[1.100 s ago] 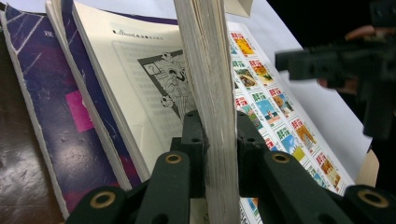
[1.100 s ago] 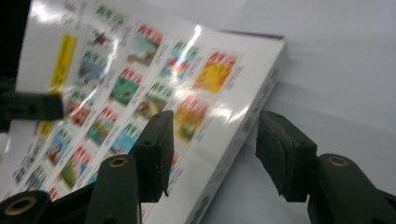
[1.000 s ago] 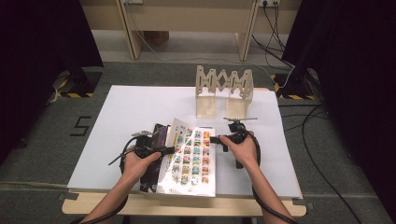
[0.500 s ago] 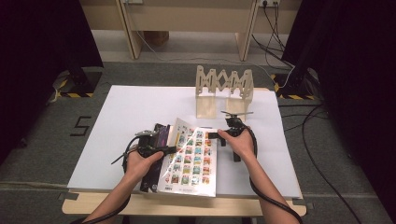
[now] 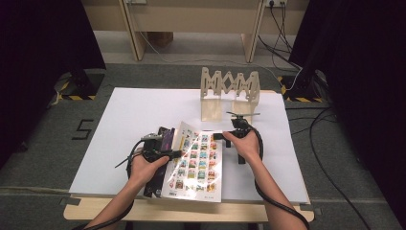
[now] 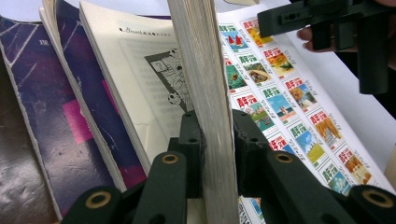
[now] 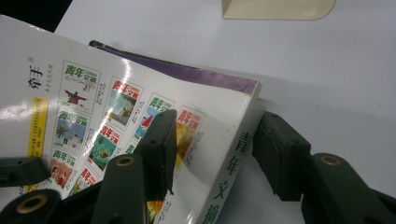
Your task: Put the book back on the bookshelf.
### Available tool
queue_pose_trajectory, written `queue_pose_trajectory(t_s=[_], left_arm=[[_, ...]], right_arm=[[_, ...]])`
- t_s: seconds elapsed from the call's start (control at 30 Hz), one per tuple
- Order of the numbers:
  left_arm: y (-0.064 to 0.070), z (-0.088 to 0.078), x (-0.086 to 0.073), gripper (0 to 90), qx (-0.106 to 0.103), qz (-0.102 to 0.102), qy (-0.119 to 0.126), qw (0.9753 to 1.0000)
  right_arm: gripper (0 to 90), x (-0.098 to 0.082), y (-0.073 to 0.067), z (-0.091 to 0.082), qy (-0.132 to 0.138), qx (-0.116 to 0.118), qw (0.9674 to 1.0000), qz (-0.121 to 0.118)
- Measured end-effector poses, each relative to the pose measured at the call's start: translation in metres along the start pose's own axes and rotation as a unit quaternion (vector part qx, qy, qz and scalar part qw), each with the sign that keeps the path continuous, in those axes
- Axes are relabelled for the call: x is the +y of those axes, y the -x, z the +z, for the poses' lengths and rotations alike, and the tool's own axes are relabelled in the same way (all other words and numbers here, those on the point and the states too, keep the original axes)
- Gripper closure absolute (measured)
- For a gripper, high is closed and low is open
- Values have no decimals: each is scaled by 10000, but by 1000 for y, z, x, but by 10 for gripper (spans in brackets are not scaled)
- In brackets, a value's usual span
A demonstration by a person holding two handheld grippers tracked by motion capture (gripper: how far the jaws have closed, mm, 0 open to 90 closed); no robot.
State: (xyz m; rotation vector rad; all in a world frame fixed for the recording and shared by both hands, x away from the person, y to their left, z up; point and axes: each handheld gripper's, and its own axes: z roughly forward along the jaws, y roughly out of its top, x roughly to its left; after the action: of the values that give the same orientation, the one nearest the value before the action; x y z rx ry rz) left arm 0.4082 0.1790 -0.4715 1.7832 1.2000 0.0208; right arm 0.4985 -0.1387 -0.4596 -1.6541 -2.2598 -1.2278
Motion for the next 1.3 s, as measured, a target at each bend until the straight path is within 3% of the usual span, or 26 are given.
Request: queue_pose_trajectory(t_s=[0.07, 0.17, 0.3, 0.4, 0.43, 0.7, 1.03, 1.3], left_arm=[[-1, 0, 0, 751, 26, 6, -25, 10000], [-2, 0, 0, 746, 18, -44, -51, 10000], [-2, 0, 0, 743, 32, -28, -51, 10000], [-2, 0, 0, 742, 30, -23, -48, 10000], [-2, 0, 0, 742, 30, -21, -47, 10000], [-1, 1, 1, 742, 30, 4, -49, 10000], [-2, 0, 1, 740, 11, 9, -31, 10000], [-4, -3, 0, 724, -29, -29, 11, 10000]], right_arm=[[546, 0, -4, -4, 86, -30, 9999, -102], [601, 3, -10, -11, 247, 102, 9995, -149], [601, 5, -13, -12, 218, 54, 9995, -224], [586, 6, -9, -9, 64, 15, 9999, -144], [583, 6, -4, -7, -8, 86, 10000, -6], [553, 2, 6, 5, -24, 217, 9990, 382], [569, 3, 7, 7, -55, 270, 9989, 385], [669, 6, 2, -1, 125, 418, 9976, 541]])
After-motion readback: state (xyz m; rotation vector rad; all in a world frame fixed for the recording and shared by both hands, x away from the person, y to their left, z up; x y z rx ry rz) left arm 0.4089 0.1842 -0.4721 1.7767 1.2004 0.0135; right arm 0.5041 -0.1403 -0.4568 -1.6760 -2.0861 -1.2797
